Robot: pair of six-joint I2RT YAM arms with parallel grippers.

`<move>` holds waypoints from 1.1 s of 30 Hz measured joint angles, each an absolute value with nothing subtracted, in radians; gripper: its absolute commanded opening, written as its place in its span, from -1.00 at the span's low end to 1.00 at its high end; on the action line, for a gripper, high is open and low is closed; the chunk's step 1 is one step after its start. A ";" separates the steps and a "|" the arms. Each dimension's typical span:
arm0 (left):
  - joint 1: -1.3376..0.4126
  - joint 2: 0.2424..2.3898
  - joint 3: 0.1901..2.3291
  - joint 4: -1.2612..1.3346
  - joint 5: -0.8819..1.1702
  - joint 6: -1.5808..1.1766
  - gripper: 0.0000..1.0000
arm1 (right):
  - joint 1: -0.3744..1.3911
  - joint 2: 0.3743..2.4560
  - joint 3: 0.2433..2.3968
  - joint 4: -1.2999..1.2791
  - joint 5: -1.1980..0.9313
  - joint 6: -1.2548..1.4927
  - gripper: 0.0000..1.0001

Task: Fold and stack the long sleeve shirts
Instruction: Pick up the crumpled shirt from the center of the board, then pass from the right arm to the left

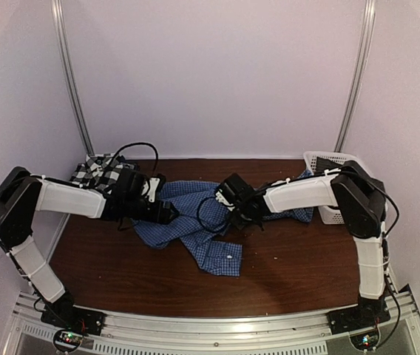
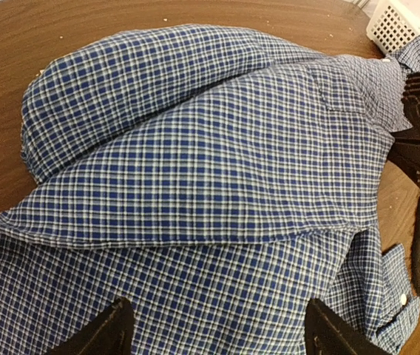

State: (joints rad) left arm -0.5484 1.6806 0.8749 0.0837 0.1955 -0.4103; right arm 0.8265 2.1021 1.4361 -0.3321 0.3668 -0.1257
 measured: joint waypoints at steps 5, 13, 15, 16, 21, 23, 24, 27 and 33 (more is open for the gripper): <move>-0.548 1.665 0.855 0.077 0.186 -0.398 0.61 | 0.802 2.041 1.436 -0.341 0.360 -0.130 -1.00; -0.549 1.502 0.754 0.150 0.210 -0.310 0.59 | 0.742 1.804 1.507 -0.479 0.261 -0.118 -1.00; -0.550 1.466 0.744 0.195 0.235 -0.273 0.55 | 0.733 1.773 1.550 -0.524 0.221 -0.106 -1.00; -0.551 1.456 0.744 0.216 0.249 -0.252 0.53 | 0.730 1.762 1.571 -0.546 0.196 -0.101 -1.00; -0.578 1.448 0.744 0.278 0.326 -0.141 0.50 | 0.716 1.736 1.605 -0.624 0.079 -0.072 -1.00; -0.596 1.449 0.744 0.287 0.359 -0.102 0.51 | 0.706 1.736 1.606 -0.651 0.035 -0.052 -1.00; -0.608 1.451 0.744 0.290 0.370 -0.083 0.52 | 0.698 1.736 1.606 -0.663 0.017 -0.044 -1.00; -0.655 1.464 0.735 0.299 0.381 -0.020 0.53 | 0.672 1.736 1.606 -0.683 -0.014 -0.020 -1.00; -0.716 1.567 0.729 0.256 0.352 0.061 0.52 | 0.636 1.736 1.604 -0.685 -0.056 0.015 -1.00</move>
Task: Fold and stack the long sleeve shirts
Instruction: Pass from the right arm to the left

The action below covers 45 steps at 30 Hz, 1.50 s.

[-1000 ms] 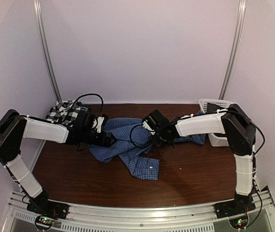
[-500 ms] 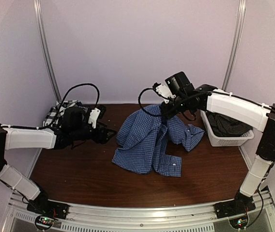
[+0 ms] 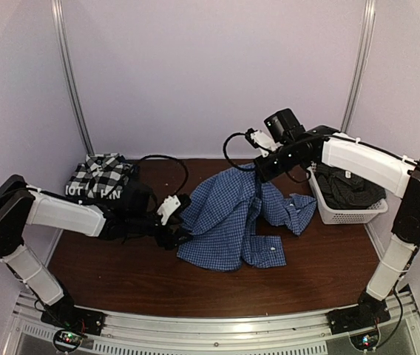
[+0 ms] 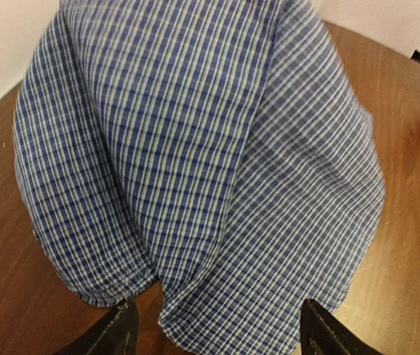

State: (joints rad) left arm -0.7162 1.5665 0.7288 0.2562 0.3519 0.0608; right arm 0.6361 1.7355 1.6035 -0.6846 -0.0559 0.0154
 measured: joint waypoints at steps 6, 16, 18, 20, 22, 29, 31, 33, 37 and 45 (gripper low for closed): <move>-0.714 1.713 0.785 0.165 0.282 0.091 0.48 | 0.624 1.735 1.589 -0.681 -0.079 0.031 -1.00; -0.714 1.864 0.896 0.133 0.232 0.084 -0.17 | 0.610 1.715 1.551 -0.659 -0.105 0.033 -1.00; -0.714 1.868 0.900 0.134 0.237 0.080 -0.44 | 0.607 1.708 1.542 -0.655 -0.105 0.034 -1.00; -0.714 1.871 0.904 0.134 0.249 0.071 -0.82 | 0.603 1.703 1.530 -0.650 -0.108 0.034 -1.00; -0.714 1.873 0.906 0.133 0.263 0.059 -1.00 | 0.599 1.700 1.519 -0.641 -0.109 0.034 -1.00; -0.714 1.823 0.906 0.104 0.295 -0.007 -1.00 | 0.574 1.676 1.468 -0.625 -0.107 0.049 -0.98; -0.714 1.757 0.912 0.077 0.295 -0.040 -1.00 | 0.561 1.671 1.459 -0.625 -0.103 0.056 -0.92; -0.714 1.666 0.948 0.038 0.293 -0.080 -1.00 | 0.547 1.671 1.457 -0.622 -0.096 0.061 -0.81; -0.714 1.502 1.096 -0.006 0.266 -0.158 -1.00 | 0.531 1.671 1.456 -0.616 -0.072 0.080 -0.51; -0.714 1.397 1.426 -0.111 0.156 -0.250 -1.00 | 0.534 1.660 1.386 -0.531 -0.062 0.120 0.25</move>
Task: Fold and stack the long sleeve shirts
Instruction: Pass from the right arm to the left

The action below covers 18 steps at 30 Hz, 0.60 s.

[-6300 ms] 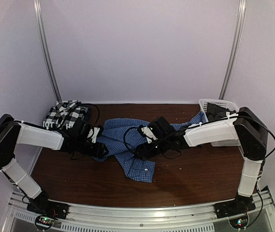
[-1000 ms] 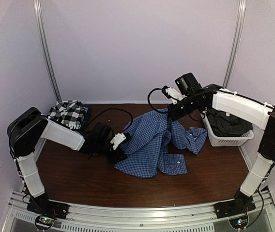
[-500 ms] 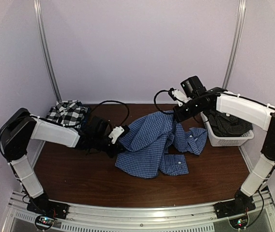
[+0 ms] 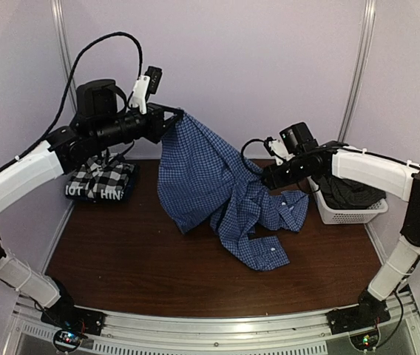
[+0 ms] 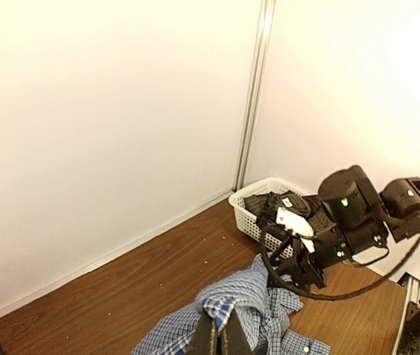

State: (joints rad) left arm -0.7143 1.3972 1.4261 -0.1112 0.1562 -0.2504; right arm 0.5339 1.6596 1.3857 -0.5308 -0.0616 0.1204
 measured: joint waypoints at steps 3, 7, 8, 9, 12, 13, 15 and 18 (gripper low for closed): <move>-0.714 1.440 1.499 -0.167 0.126 -0.259 -1.00 | 0.552 1.626 1.303 -0.484 -0.078 0.135 0.42; -0.714 1.516 1.566 -0.228 0.093 -0.262 -1.00 | 0.603 1.560 1.183 -0.418 -0.089 0.160 0.62; -0.714 1.531 1.578 -0.242 0.084 -0.262 -1.00 | 0.624 1.542 1.154 -0.395 -0.090 0.167 0.68; -0.714 1.548 1.594 -0.260 0.075 -0.261 -1.00 | 0.641 1.526 1.129 -0.375 -0.093 0.176 0.72; -0.709 1.586 1.626 -0.299 0.050 -0.261 -1.00 | 0.709 1.468 1.045 -0.305 -0.098 0.204 0.76; -0.705 1.590 1.629 -0.309 0.045 -0.262 -1.00 | 0.728 1.449 1.017 -0.276 -0.101 0.215 0.76; -0.694 1.591 1.629 -0.323 0.042 -0.264 -1.00 | 0.764 1.424 0.969 -0.223 -0.108 0.233 0.75; -0.670 1.591 1.629 -0.324 0.043 -0.271 -1.00 | 0.803 1.418 0.914 -0.141 -0.113 0.255 0.68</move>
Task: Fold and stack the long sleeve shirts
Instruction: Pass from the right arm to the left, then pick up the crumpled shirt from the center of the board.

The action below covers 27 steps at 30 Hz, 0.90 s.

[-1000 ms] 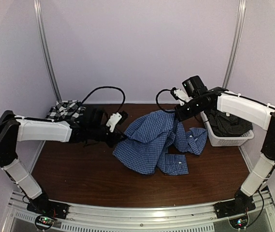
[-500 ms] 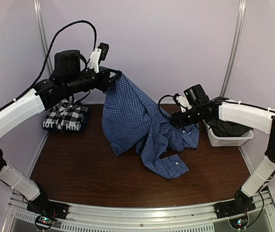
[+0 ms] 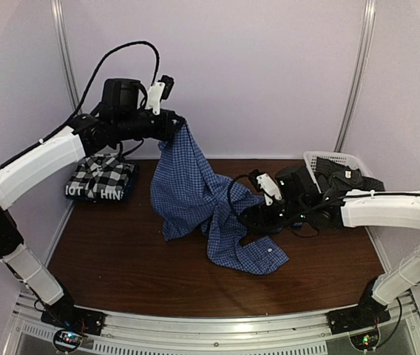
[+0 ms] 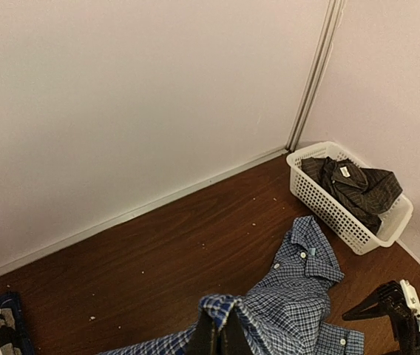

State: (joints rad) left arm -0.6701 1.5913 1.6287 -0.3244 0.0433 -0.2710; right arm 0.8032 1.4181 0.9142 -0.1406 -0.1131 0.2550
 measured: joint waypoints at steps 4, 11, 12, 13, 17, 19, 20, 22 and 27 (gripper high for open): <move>-0.637 1.578 1.604 -0.324 0.053 -0.282 -1.00 | 0.819 1.461 0.901 -0.072 -0.117 0.270 0.61; -0.601 1.530 1.548 -0.323 0.078 -0.295 -1.00 | 0.820 1.618 0.946 -0.023 -0.100 0.257 0.29; -0.600 1.523 1.544 -0.323 0.082 -0.295 -1.00 | 0.820 1.641 0.962 -0.023 -0.095 0.252 0.22; -0.599 1.519 1.542 -0.323 0.086 -0.297 -1.00 | 0.820 1.663 0.980 -0.023 -0.093 0.245 0.17; -0.595 1.507 1.531 -0.320 0.095 -0.298 -1.00 | 0.820 1.716 1.018 -0.022 -0.085 0.227 0.02; -0.591 1.504 1.522 -0.316 0.099 -0.298 -1.00 | 0.820 1.736 1.029 -0.022 -0.081 0.215 -0.05; -0.588 1.502 1.517 -0.316 0.101 -0.299 -1.00 | 0.820 1.748 1.036 -0.023 -0.078 0.211 -0.09; -0.583 1.500 1.510 -0.315 0.104 -0.299 -1.00 | 0.820 1.771 1.048 -0.026 -0.075 0.204 -0.13; -0.573 1.496 1.503 -0.315 0.109 -0.299 -1.00 | 0.820 1.816 1.066 -0.027 -0.062 0.186 -0.31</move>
State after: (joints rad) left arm -0.5728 1.4956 1.5028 -0.3145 0.1093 -0.2985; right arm 0.8196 1.8156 1.0664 -0.0269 -0.0620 0.1860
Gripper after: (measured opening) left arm 0.011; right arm 0.401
